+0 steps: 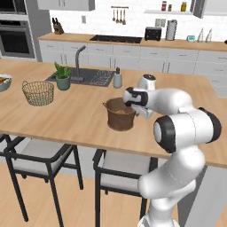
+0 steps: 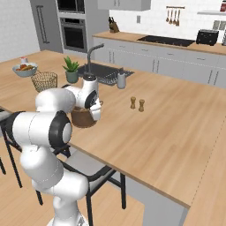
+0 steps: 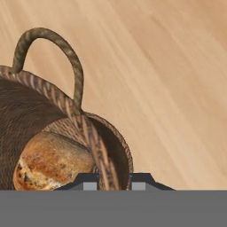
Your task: Open the cabinet, pick up the bread from the cabinet and place it in the basket. Then move the basket to the dining counter.
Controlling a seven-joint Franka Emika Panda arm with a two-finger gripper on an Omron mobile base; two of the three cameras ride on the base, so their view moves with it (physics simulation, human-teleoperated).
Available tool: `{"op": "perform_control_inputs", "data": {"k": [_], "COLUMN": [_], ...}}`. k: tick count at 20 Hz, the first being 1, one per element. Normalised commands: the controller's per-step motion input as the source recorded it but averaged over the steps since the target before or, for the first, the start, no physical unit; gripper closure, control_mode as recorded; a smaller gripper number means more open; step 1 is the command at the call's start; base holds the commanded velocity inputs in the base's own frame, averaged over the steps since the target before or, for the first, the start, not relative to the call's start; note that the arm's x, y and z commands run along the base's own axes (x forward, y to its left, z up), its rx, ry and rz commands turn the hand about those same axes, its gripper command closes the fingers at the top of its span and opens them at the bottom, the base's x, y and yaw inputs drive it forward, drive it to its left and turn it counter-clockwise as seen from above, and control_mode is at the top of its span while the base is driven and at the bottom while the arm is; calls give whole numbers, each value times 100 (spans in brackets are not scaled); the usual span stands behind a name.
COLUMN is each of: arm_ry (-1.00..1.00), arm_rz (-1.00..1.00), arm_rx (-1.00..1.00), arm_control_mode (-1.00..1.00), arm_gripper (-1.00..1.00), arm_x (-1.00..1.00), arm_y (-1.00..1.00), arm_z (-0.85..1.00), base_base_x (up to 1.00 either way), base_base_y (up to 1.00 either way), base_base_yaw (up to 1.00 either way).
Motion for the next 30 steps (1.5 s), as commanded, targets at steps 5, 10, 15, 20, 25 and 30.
{"op": "perform_control_inputs", "data": {"k": [5, 10, 15, 20, 25, 30], "arm_ry": [3, 4, 0, 0, 0, -2], "arm_rz": [0, 0, 0, 0, 0, 0], "arm_rx": [0, 0, 0, 0, 0, 0], "arm_control_mode": [-100, -100, -100, -100, -100, -100], "arm_gripper": [100, 100, 100, -100, -100, -100], "arm_x": [37, 10, 8, -3, -11, -20], "arm_y": [9, 0, 0, -2, -1, -5], "arm_z": [-65, -51, -41, -22, 39, 68], "base_base_x": [0, 0, 0, 0, 0, 0], "base_base_y": [0, 0, 0, 0, 0, 0], "base_base_yaw": [0, 0, 0, 0, 0, 0]}}
